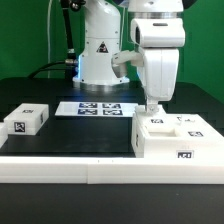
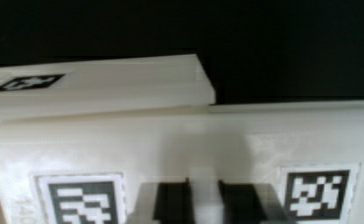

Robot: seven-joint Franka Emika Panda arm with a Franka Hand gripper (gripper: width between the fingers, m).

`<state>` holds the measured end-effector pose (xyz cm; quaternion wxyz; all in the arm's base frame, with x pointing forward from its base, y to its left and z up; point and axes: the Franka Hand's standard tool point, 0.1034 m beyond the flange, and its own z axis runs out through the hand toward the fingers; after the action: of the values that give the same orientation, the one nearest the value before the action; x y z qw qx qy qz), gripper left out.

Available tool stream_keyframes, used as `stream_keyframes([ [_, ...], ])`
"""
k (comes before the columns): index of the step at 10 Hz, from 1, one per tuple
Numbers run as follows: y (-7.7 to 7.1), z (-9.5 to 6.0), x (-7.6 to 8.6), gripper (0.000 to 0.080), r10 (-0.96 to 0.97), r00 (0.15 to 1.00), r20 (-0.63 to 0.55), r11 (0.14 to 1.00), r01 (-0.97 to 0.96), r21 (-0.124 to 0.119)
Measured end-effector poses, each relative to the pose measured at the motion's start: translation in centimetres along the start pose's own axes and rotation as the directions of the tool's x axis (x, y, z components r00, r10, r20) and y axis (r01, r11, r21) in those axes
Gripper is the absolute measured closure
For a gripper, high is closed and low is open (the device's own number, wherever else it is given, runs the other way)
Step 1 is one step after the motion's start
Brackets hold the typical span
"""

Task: Assemble cabinet

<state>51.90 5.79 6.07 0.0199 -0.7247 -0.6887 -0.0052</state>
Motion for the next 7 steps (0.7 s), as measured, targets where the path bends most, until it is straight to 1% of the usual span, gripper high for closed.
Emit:
stream_keyframes([
  [1, 0.1, 0.0, 0.0, 0.0731, -0.008, 1.000, -0.001, 1.000, 0.008, -0.001],
  [2, 0.8, 0.0, -0.2, 0.0731, -0.026, 1.000, -0.004, 1.000, 0.026, -0.008],
  [5, 4.0, -0.1, 0.1, 0.0730, -0.045, 0.999, -0.015, 0.999, 0.044, -0.021],
  [6, 5.1, -0.1, 0.2, 0.0730, -0.040, 0.999, -0.019, 0.999, 0.039, -0.029],
  [7, 5.8, 0.0, 0.1, 0.0730, -0.037, 0.999, -0.020, 0.999, 0.036, -0.026],
])
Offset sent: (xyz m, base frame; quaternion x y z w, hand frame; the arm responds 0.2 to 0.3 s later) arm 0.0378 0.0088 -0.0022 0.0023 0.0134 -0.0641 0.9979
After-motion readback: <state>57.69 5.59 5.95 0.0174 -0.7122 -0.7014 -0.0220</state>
